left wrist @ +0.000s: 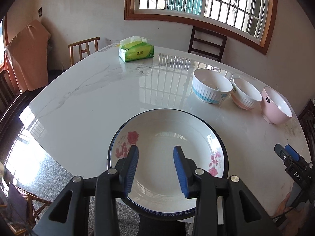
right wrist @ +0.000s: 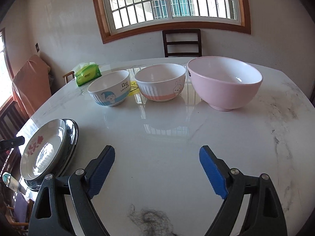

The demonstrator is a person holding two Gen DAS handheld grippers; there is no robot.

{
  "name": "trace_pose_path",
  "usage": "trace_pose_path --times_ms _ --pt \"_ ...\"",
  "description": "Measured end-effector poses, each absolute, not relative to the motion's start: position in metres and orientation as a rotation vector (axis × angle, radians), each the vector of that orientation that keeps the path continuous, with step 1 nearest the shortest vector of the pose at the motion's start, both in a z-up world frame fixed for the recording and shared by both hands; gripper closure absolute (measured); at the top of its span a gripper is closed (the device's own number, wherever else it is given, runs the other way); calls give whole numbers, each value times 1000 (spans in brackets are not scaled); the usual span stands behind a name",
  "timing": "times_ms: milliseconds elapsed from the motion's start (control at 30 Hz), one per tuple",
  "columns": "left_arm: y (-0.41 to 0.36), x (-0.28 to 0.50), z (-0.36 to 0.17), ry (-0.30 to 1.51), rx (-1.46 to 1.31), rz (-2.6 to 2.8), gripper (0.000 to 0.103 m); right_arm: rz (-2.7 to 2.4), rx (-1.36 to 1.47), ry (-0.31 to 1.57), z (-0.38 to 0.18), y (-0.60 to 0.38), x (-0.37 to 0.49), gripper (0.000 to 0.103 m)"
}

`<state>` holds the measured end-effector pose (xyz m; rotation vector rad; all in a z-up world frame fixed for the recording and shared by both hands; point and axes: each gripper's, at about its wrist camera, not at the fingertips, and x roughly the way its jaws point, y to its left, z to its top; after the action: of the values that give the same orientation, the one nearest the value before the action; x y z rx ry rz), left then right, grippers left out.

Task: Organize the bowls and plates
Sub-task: 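Move both grippers away from the plate stack toward the pink bowl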

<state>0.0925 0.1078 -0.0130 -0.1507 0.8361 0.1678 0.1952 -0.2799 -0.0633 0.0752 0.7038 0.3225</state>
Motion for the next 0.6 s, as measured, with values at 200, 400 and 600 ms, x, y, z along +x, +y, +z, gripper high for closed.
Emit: trace_pose_path --times_ms 200,400,600 --pt "71 95 -7 827 -65 151 65 306 155 676 -63 -313 189 11" --pt "28 106 -4 822 8 126 65 302 289 677 -68 -354 192 9" --pt "-19 127 -6 829 72 72 65 275 372 694 -73 -390 191 9"
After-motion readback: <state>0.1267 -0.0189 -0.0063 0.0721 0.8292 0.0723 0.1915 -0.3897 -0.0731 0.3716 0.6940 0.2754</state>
